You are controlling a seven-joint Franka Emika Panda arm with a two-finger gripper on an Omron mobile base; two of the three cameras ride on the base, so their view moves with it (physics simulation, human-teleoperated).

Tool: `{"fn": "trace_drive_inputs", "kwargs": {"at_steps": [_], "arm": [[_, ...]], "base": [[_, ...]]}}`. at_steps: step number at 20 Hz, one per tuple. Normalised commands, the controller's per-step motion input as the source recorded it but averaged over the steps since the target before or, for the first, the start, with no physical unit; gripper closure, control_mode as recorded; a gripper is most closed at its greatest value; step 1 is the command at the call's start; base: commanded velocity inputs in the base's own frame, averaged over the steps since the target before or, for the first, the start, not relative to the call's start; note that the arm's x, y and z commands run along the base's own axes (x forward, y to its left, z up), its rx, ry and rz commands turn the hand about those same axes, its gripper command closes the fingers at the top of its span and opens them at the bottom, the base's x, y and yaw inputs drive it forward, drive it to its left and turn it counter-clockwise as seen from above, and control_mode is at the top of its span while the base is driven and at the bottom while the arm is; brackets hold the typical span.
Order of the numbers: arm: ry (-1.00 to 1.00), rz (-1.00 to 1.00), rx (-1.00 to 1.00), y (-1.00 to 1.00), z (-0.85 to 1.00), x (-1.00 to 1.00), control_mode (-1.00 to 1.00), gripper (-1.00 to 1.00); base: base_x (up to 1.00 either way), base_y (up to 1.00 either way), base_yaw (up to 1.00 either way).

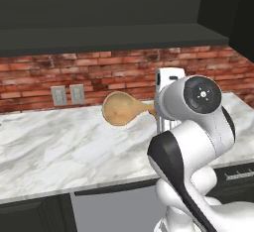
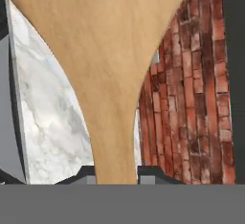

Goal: Organize the utensils by type. Pick up the wooden spoons from the counter and place them in the open cabinet. Then pick up the metallic utensils from the counter and place them in the open drawer.

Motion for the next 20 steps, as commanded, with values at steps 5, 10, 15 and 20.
{"fn": "trace_drive_inputs", "kwargs": {"at_steps": [5,10,15,20], "arm": [[-0.1,0.0,0.0,-0.05,0.81,0.02,-1.0,1.0],[0.0,0.0,-0.01,-0.06,0.8,0.16,-1.0,1.0],[-0.07,0.0,-0.16,-0.08,0.46,0.46,-1.0,1.0],[-0.05,0.0,-0.32,0.0,0.22,0.64,-1.0,1.0]], "base": [[0.0,0.0,0.0],[0.0,0.0,0.0],[0.0,0.0,0.0],[0.0,0.0,0.0]]}}
